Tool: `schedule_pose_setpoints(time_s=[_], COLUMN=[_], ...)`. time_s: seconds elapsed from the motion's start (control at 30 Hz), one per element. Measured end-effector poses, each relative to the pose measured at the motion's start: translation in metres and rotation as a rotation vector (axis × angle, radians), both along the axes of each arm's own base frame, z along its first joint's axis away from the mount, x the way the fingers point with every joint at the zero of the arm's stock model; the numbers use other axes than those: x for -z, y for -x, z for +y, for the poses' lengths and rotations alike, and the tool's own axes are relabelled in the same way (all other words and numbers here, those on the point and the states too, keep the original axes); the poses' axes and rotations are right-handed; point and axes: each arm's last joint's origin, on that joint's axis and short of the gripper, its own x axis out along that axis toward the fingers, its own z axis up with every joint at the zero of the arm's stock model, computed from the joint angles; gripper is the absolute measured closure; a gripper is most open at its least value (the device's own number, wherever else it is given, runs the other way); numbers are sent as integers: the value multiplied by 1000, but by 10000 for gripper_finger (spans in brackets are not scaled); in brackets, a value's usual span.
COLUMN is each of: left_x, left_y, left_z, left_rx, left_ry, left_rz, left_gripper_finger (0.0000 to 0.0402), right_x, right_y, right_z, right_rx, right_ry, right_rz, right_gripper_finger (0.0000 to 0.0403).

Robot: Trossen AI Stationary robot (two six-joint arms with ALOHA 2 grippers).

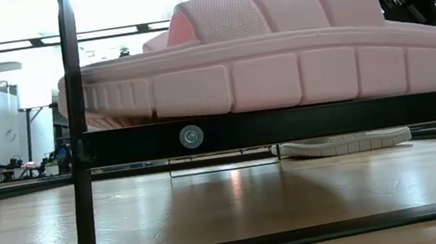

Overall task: Pick and place slides into the shelf
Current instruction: Put the pink slide on the shelf

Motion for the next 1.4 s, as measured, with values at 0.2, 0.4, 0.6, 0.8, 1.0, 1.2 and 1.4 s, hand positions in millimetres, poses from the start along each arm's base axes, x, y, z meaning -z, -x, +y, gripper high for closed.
schedule_pose_setpoints(time_s=[0.2, 0.4, 0.6, 0.8, 1.0, 1.2, 1.4], left_x=[-1, -1, -2, -3, -3, -3, -3], left_y=[-1, -1, -1, -2, -2, -2, -2], left_z=[0, 0, -1, -1, -1, -1, -1], left_rx=[0, 5, 17, 26, 28, 29, 30], left_ry=[3, 9, 21, 30, 28, 28, 26], left_rz=[-14, -14, -21, -39, -39, -39, -38], left_gripper_finger=[262, 262, 262, 262, 262, 262, 262], right_x=[1, 3, 3, 5, 5, 6, 8], right_y=[0, 1, 2, -2, -7, -7, -6], right_z=[-1, -2, -2, -8, -15, -14, -13], right_rx=[-5, 5, -9, 0, 14, -9, -37], right_ry=[-6, -21, -31, -40, -40, -57, -95], right_rz=[12, 26, 43, 67, 80, 101, 130], right_gripper_finger=[347, 348, 348, 348, 348, 348, 348])
